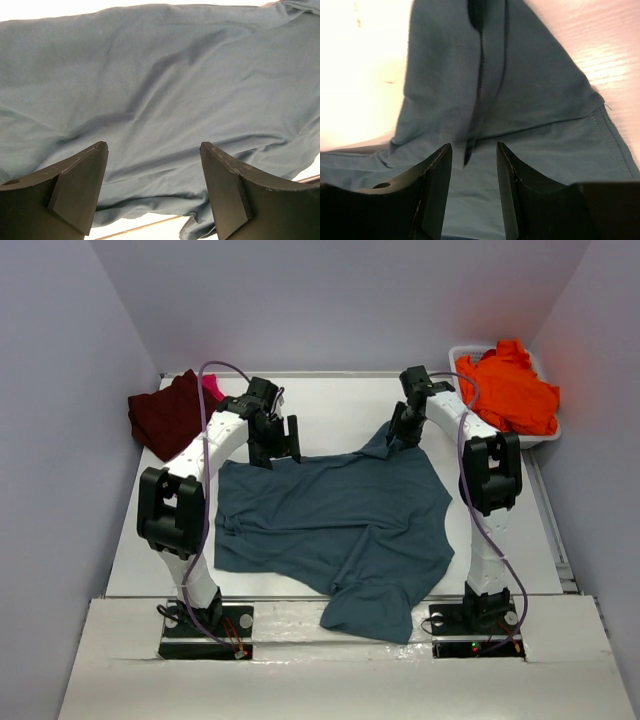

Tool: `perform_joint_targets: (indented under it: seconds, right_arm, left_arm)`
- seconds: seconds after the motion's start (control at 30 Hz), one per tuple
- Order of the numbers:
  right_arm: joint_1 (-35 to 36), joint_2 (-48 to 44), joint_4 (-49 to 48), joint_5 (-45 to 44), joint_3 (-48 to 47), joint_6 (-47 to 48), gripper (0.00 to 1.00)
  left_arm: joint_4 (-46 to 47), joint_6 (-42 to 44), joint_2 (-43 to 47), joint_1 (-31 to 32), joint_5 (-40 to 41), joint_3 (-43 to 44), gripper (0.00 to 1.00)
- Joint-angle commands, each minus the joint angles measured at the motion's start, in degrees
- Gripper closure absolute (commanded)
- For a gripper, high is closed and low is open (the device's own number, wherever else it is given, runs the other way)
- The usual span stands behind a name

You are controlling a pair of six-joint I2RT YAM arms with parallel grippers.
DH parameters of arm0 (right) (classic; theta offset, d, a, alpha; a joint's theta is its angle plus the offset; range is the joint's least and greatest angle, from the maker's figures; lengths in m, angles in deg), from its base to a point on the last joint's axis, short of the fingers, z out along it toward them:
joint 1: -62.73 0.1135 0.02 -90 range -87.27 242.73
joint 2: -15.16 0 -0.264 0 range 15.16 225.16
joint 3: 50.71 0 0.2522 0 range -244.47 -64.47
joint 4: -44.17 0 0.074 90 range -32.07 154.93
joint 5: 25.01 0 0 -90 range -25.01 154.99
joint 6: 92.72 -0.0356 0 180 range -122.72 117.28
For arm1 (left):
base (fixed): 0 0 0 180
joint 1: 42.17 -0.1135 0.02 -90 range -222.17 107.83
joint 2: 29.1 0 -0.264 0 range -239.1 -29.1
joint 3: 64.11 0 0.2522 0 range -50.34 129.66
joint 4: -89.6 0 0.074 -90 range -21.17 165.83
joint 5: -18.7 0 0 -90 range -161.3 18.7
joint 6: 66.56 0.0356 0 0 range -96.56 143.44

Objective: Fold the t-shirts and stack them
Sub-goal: Flatten the tshirt out

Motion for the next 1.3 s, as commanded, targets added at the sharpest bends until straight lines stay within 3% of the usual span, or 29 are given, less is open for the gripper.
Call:
perform_joint_targets:
  seconds: [0.0, 0.93, 1.27]
  right_arm:
    - [0.24, -1.86, -1.2, 1.13, 0.59, 0.79, 0.53]
    - [0.24, -0.71, -4.98, 8.08, 3.57, -1.41, 0.53]
    - [0.76, 0.34, -5.15, 9.4, 1.91, -1.59, 0.76]
  left_arm:
    - [-0.11, 0.84, 0.62, -0.17, -0.29, -0.5, 0.14]
    - [0.24, 0.93, -0.27, -0.7, -0.03, -0.58, 0.14]
    - [0.59, 0.93, -0.18, -0.7, 0.14, -1.55, 0.14]
